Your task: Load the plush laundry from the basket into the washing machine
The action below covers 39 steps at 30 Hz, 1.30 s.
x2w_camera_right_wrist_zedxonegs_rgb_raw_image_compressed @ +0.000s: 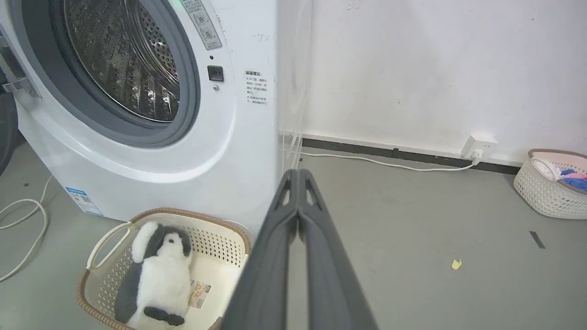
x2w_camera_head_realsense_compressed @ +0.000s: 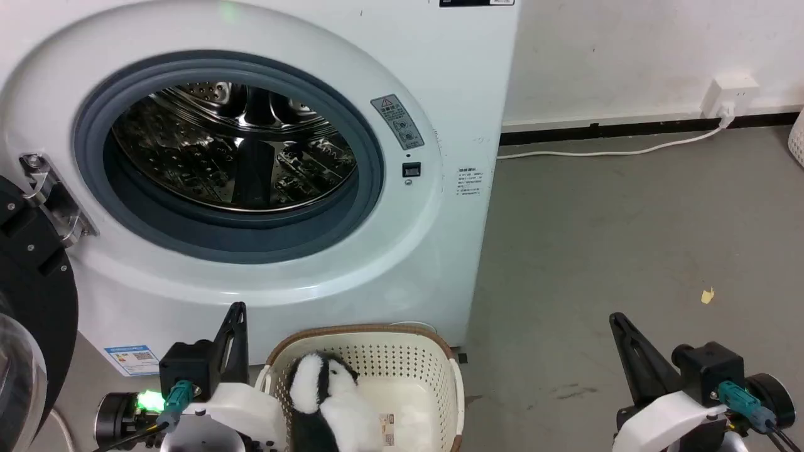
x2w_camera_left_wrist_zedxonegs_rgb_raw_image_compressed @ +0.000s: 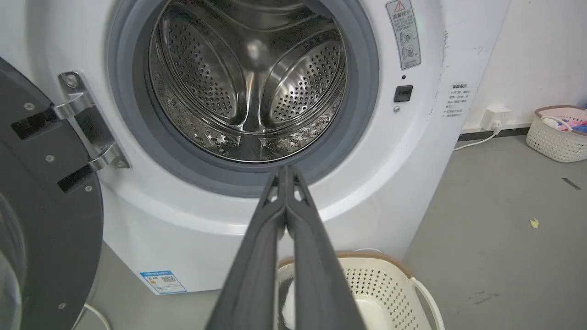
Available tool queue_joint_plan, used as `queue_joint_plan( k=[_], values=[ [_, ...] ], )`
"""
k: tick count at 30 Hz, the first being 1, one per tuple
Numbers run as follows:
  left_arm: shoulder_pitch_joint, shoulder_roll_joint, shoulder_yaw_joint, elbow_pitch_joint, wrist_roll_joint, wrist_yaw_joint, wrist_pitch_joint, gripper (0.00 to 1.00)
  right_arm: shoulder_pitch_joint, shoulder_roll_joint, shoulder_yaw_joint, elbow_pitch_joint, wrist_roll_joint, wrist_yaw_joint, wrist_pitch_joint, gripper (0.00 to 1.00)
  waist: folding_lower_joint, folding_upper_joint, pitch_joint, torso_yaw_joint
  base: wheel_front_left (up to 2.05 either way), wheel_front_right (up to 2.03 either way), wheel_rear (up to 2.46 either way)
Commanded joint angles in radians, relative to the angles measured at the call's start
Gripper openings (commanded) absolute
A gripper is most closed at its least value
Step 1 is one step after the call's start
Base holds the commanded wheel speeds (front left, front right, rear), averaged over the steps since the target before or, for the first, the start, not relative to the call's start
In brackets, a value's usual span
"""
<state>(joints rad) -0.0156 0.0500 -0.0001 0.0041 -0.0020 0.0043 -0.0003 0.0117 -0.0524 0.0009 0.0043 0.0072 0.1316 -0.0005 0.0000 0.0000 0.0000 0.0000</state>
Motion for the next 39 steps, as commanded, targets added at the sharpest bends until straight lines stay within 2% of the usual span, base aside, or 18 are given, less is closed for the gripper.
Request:
queue_joint_plan(
  k=[1,39],
  values=[
    [0.016,0.000,0.000,-0.004,0.002,-0.004,0.000,0.00,-0.012,0.002,-0.001,-0.004,-0.007,-0.001,0.000,0.00,0.0000,0.0000,0.000,0.000,0.00,0.00,0.00],
    [0.016,0.000,0.000,-0.004,0.002,-0.004,0.000,0.00,-0.012,0.002,-0.001,-0.004,-0.007,-0.001,0.000,0.00,0.0000,0.0000,0.000,0.000,0.00,0.00,0.00]
  ],
)
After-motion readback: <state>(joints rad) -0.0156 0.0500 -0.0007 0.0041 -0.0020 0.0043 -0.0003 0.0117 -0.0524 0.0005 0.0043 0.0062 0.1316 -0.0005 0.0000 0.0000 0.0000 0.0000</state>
